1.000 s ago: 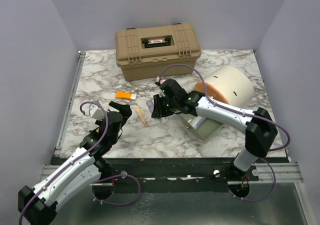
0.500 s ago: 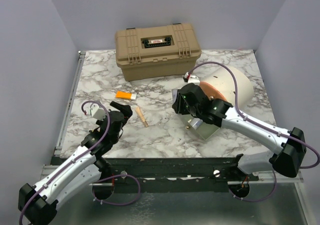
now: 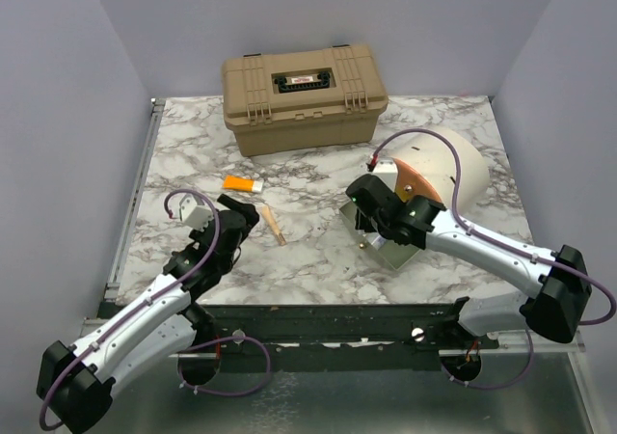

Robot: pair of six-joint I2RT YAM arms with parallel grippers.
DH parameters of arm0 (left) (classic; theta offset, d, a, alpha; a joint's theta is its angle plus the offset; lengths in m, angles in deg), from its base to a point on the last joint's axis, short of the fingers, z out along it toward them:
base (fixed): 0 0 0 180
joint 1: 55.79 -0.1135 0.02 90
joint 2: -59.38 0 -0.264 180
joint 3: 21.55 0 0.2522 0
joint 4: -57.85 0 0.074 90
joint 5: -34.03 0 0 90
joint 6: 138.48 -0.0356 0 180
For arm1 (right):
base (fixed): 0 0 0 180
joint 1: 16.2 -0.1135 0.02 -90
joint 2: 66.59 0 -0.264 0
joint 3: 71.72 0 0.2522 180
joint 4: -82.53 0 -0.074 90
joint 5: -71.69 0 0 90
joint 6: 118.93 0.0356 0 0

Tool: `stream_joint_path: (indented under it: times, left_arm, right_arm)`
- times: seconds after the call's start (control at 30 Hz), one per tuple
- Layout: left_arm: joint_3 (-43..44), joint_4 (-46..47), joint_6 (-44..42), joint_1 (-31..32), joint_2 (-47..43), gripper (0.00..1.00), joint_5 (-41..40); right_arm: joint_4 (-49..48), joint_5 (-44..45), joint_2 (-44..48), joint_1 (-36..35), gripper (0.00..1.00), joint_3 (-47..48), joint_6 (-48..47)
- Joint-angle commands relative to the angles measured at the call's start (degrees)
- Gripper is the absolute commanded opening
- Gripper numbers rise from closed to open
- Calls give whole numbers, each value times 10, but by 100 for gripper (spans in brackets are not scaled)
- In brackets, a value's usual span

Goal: Organize the makeup
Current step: Place the makeup in the drawer.

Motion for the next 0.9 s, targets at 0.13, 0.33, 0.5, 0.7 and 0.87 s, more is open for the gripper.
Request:
stream_joint_path:
  times: [0.13,0.33,0.5,0.7,0.87]
  left_arm:
    - [31,16,-8,-4,26,88,19]
    - [27,16,1,-4,21,88,31]
    - [12,17,28,-4,-3,88,35]
    - [8,16,21,-4,-11,88,30]
    - [9,27,42,-4,7,88,39]
  right_arm:
    - [27,72,28,-3,18,1,24]
    - [31,54,32,-2,19,-4,26]
    - [62,67,29,-2,19,6,40]
    - [67,56,11,5,20,2,37]
    - [57,57,-23,13,21,-2,42]
